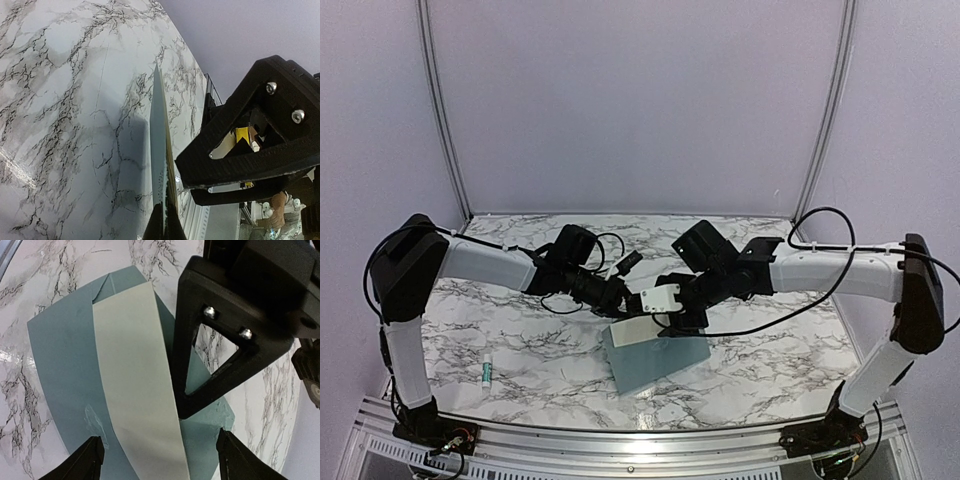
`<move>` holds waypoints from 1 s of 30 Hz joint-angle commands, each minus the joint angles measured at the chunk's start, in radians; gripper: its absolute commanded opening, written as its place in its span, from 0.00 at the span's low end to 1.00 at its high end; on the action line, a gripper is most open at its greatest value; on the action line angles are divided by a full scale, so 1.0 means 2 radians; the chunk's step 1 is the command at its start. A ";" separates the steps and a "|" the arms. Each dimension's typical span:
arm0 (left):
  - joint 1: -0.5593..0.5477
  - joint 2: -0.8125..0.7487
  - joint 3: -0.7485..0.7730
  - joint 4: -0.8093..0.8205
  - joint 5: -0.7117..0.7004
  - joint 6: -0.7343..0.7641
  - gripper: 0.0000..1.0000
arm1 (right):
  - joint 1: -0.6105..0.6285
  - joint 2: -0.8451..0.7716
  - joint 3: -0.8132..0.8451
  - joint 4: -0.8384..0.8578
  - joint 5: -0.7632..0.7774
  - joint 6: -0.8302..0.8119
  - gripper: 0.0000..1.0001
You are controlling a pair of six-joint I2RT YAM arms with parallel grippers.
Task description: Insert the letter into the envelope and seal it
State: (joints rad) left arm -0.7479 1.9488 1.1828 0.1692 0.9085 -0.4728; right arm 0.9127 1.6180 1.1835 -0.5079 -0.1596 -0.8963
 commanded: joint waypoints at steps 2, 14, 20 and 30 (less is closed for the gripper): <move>-0.002 0.002 0.017 0.014 0.019 -0.008 0.00 | 0.011 -0.002 -0.005 0.016 0.019 -0.005 0.75; 0.002 0.008 0.018 0.014 0.017 -0.013 0.00 | 0.058 0.002 -0.038 0.019 0.077 -0.018 0.74; 0.008 0.009 0.018 0.015 0.013 -0.016 0.00 | 0.062 -0.001 -0.045 0.014 0.078 -0.013 0.74; 0.014 0.012 0.018 0.015 0.007 -0.023 0.00 | 0.062 -0.015 -0.048 0.005 0.090 -0.002 0.73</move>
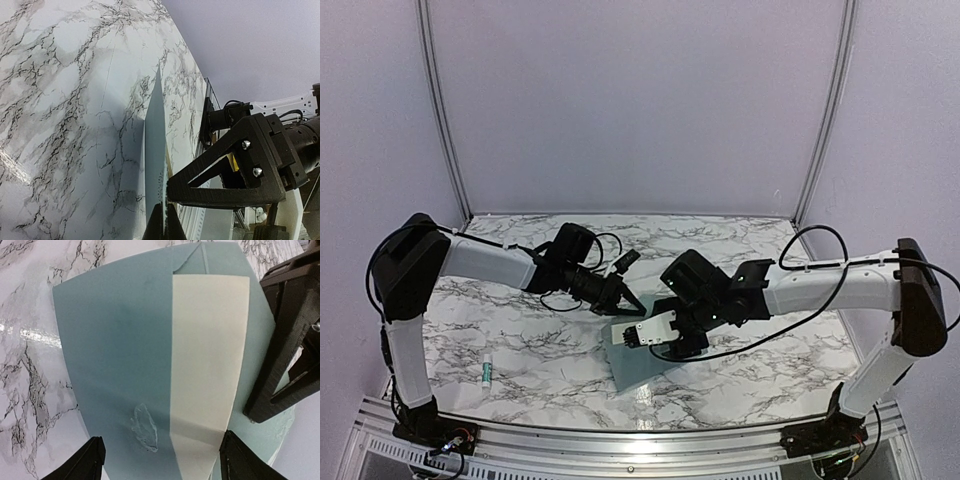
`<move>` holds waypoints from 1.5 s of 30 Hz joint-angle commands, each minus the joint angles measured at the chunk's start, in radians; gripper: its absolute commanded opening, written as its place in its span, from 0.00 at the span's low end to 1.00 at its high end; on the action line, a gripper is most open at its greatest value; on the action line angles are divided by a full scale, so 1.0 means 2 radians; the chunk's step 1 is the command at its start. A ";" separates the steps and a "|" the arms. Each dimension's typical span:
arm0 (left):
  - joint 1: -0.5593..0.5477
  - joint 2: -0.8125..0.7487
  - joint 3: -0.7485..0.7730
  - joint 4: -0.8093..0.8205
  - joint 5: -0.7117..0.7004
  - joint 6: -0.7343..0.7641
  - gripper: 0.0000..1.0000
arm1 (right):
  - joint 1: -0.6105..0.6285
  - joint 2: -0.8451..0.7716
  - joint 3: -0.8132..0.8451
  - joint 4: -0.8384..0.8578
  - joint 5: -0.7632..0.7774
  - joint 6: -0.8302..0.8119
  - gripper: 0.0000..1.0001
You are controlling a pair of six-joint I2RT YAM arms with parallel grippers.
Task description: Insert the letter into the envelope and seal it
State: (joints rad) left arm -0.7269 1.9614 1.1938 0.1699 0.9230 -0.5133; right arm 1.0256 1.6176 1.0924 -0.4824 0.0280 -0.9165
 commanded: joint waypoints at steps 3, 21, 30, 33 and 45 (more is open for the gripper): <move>0.004 0.007 0.013 0.015 0.000 -0.003 0.00 | 0.006 -0.005 0.001 -0.003 -0.002 0.009 0.74; 0.009 0.008 0.013 0.016 0.006 -0.005 0.00 | 0.052 0.053 0.033 -0.007 0.012 0.015 0.73; 0.010 0.018 0.019 0.016 0.016 -0.009 0.00 | 0.050 0.039 0.050 -0.005 0.018 0.031 0.73; 0.010 0.019 0.020 0.016 0.016 -0.011 0.00 | 0.050 0.056 0.070 -0.001 0.021 0.033 0.73; 0.012 0.019 0.021 0.016 0.019 -0.017 0.00 | 0.068 0.084 0.090 -0.012 -0.009 0.040 0.73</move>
State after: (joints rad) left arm -0.7109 1.9877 1.2091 0.1787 0.9352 -0.5385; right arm 1.1332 1.7790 1.2583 -0.4915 0.0456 -0.8574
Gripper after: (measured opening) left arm 0.006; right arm 0.730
